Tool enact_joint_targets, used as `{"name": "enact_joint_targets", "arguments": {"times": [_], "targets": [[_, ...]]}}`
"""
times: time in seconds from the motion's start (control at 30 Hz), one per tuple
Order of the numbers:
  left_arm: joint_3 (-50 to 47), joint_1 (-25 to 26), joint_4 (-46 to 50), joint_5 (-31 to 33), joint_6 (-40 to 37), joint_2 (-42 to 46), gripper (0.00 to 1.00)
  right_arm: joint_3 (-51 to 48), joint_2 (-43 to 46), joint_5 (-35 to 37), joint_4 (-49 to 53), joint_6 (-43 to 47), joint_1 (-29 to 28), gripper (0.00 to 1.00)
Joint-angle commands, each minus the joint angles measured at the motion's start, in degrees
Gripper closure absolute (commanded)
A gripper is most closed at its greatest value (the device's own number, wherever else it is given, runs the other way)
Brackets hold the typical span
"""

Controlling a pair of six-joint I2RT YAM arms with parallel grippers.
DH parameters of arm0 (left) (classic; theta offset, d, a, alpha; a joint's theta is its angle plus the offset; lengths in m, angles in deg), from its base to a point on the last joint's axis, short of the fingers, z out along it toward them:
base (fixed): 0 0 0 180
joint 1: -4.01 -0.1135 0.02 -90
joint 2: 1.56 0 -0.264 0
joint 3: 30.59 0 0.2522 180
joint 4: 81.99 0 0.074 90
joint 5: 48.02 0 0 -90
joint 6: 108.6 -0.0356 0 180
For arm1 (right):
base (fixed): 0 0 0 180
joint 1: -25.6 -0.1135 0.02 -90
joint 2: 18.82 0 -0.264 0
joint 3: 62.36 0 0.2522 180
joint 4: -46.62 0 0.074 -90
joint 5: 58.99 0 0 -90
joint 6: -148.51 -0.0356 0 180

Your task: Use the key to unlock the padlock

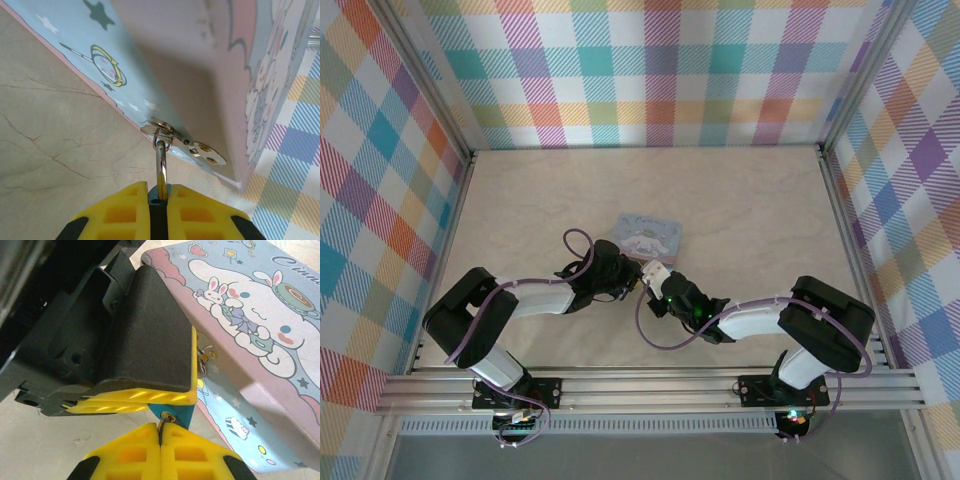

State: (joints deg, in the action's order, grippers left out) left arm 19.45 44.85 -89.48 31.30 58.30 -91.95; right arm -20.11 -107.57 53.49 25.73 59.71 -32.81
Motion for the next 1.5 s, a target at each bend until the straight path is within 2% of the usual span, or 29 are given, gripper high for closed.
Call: {"name": "enact_joint_targets", "arguments": {"times": [0.0,0.13,0.4,0.7,0.8,1.0,1.17,1.33,1.47], "targets": [[0.86,0.83,2.45,-1.59,-1.62,0.28,0.87,-0.29,1.58,0.55,-2.95,-2.33,1.00,1.00],[1.47,0.75,4.33,-0.83,-2.63,0.96,0.77,-0.46,1.56,0.55,-2.47,-2.68,1.14,1.00],[2.46,-0.06,7.90,-0.36,-5.19,2.96,0.66,-0.51,1.27,0.20,-1.89,-2.69,1.28,1.00],[4.24,-2.46,17.16,1.53,-11.88,9.43,0.42,-0.45,1.12,-0.85,-0.07,-3.03,1.59,1.00],[4.27,-4.64,19.62,1.07,-13.67,11.48,0.34,-0.50,1.35,-1.59,-0.07,-3.54,1.70,1.00],[6.46,-12.16,25.97,-1.77,-19.39,14.06,0.22,0.33,2.57,-3.71,2.39,-6.97,2.16,1.00],[9.48,-17.86,26.46,-5.45,-24.40,12.16,0.10,0.28,2.88,-4.02,3.27,-7.57,2.25,1.00],[17.96,-19.22,30.52,-11.48,-31.89,4.31,0.08,0.31,2.60,-4.02,3.17,-7.71,2.42,1.00],[23.34,-19.22,32.33,-12.77,-35.34,-1.62,0.07,0.88,2.18,-4.11,3.57,-7.95,2.52,1.00]]}}
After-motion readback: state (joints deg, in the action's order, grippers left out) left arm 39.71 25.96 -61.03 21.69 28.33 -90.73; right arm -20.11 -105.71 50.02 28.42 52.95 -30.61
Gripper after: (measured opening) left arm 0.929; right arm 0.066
